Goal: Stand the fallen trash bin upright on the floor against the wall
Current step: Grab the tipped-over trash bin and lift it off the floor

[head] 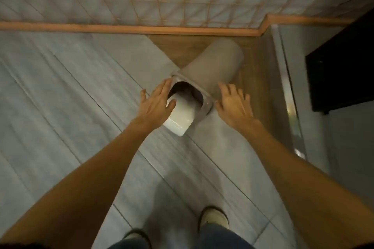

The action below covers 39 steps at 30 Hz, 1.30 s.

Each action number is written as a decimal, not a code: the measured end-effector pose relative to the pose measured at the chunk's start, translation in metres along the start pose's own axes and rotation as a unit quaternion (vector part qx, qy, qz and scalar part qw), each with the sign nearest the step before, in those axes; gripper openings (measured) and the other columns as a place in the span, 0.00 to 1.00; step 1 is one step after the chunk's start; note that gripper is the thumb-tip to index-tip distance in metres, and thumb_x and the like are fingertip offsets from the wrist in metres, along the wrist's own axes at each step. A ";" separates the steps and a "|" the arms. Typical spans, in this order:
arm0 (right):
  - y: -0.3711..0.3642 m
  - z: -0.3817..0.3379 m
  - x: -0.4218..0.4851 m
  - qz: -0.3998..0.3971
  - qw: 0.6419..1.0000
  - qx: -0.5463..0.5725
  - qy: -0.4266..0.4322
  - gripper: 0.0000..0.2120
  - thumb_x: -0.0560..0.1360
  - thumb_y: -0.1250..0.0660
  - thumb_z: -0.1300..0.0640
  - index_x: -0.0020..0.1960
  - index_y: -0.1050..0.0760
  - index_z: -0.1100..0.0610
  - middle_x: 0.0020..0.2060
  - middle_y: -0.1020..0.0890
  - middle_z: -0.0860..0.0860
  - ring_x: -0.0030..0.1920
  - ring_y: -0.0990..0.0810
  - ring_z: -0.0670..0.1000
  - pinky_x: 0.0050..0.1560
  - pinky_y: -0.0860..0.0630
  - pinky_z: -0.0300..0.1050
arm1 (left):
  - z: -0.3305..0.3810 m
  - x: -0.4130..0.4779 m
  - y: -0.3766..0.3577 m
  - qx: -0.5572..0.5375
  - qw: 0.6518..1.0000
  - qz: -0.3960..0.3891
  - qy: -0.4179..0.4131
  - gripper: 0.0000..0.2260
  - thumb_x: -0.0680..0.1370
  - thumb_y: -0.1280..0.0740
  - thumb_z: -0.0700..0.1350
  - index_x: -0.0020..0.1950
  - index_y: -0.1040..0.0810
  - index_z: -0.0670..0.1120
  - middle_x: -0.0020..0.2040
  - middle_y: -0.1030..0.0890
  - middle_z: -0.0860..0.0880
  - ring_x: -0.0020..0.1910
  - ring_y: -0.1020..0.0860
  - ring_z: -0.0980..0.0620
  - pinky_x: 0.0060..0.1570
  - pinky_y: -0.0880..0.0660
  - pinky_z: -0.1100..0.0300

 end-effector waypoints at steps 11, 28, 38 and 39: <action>-0.059 0.003 0.053 0.074 0.994 0.078 0.036 0.25 0.80 0.41 0.52 0.75 0.40 0.57 0.68 0.31 0.61 0.66 0.30 0.64 0.65 0.32 0.63 | -0.036 0.072 -0.063 -0.116 0.993 0.021 0.000 0.30 0.82 0.44 0.53 0.79 0.53 0.47 0.77 0.38 0.42 0.72 0.34 0.40 0.70 0.38 0.38; -0.091 0.030 0.041 0.125 0.916 0.368 -0.104 0.21 0.77 0.32 0.49 0.63 0.32 0.58 0.56 0.23 0.54 0.51 0.23 0.53 0.47 0.26 0.43 | -0.060 0.095 -0.088 -0.192 0.980 -0.034 0.032 0.15 0.82 0.39 0.47 0.63 0.29 0.38 0.59 0.22 0.37 0.57 0.24 0.38 0.54 0.29 0.49; -0.040 0.038 0.052 0.225 0.856 0.455 -0.099 0.07 0.76 0.33 0.51 0.42 0.30 0.49 0.45 0.26 0.54 0.44 0.27 0.51 0.44 0.29 0.44 | -0.037 0.085 -0.039 -0.191 0.977 0.082 -0.047 0.16 0.83 0.43 0.49 0.64 0.29 0.39 0.57 0.21 0.39 0.53 0.23 0.42 0.50 0.30 0.53; -0.032 0.038 0.053 0.229 0.848 0.469 -0.094 0.09 0.76 0.33 0.53 0.40 0.31 0.48 0.42 0.26 0.52 0.44 0.27 0.50 0.44 0.29 0.45 | -0.032 0.084 -0.032 -0.178 0.977 0.101 -0.064 0.16 0.83 0.44 0.49 0.63 0.28 0.38 0.55 0.21 0.38 0.51 0.23 0.44 0.48 0.29 0.53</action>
Point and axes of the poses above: each hand's wrist, its own x-axis towards the middle knuckle, its own y-axis out of the back of the hand, z = x × y, the point moved 7 cm from there along x, towards the middle knuckle
